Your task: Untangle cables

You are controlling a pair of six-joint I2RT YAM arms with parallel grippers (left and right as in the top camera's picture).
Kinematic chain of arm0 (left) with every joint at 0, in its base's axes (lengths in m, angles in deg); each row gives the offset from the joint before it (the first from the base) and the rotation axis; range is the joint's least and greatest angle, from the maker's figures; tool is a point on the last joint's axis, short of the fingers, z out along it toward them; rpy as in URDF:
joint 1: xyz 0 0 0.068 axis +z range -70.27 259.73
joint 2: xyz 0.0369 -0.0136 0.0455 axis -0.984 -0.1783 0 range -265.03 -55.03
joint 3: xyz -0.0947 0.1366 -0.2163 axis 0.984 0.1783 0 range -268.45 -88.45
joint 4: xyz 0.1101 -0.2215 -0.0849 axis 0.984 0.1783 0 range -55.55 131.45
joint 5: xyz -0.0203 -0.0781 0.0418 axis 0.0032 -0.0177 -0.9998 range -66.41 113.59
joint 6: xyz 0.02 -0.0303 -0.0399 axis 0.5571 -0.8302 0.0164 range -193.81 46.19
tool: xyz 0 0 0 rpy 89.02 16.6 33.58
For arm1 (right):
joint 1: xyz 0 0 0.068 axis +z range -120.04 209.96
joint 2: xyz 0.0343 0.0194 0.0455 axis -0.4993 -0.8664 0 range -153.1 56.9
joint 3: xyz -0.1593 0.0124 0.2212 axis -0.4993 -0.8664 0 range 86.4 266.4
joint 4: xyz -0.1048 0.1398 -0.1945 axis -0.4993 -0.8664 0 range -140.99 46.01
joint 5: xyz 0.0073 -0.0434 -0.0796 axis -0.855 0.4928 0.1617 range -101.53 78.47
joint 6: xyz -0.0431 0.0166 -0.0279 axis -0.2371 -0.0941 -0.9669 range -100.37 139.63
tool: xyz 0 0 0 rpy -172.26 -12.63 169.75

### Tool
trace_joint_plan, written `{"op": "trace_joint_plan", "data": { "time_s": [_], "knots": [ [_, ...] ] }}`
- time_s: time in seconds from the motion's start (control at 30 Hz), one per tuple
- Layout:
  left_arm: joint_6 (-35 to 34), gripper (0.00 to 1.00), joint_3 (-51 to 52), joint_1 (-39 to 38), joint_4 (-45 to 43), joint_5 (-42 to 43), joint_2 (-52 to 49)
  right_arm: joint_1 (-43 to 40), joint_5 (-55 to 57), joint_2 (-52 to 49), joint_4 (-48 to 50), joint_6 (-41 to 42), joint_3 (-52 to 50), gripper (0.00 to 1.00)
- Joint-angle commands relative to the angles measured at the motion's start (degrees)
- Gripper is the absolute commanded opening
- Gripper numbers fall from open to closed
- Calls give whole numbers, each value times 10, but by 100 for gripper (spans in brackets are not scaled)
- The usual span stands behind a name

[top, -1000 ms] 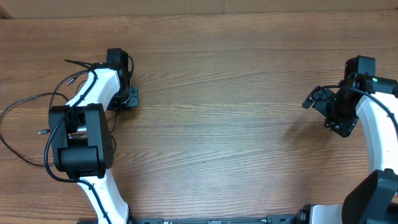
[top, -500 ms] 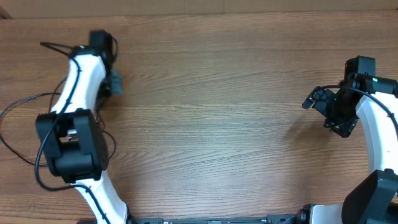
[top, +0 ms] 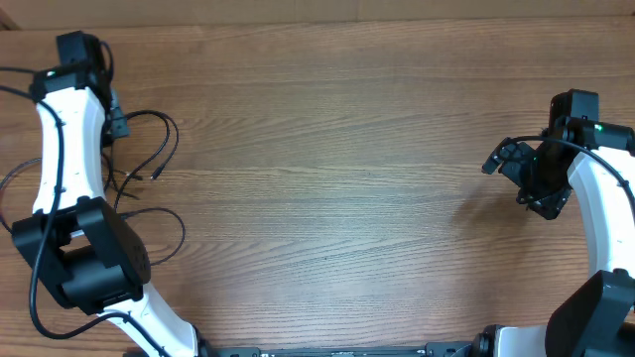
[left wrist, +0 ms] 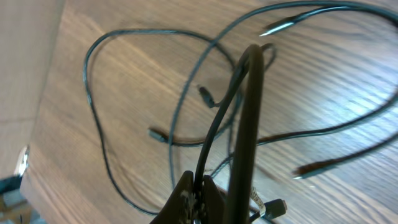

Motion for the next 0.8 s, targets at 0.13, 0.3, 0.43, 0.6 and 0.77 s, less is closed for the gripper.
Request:
{"op": "trace_joint_plan", "data": {
  "time_s": [0.13, 0.3, 0.43, 0.6, 0.77],
  "knots": [
    [-84, 13, -10, 43, 22, -36, 7, 2, 2, 6, 1, -2, -1, 100],
    [-86, 19, -10, 49, 21, -32, 7, 2, 2, 6, -1, -2, -1, 100],
    [-86, 55, -10, 49, 21, -11, 7, 2, 2, 6, -1, -2, -1, 100],
    [-86, 78, -10, 49, 16, 7, 7, 2, 2, 6, -1, -2, -1, 100],
    [-85, 81, -10, 49, 14, 33, 7, 2, 2, 6, -1, -2, -1, 100]
  ]
}}
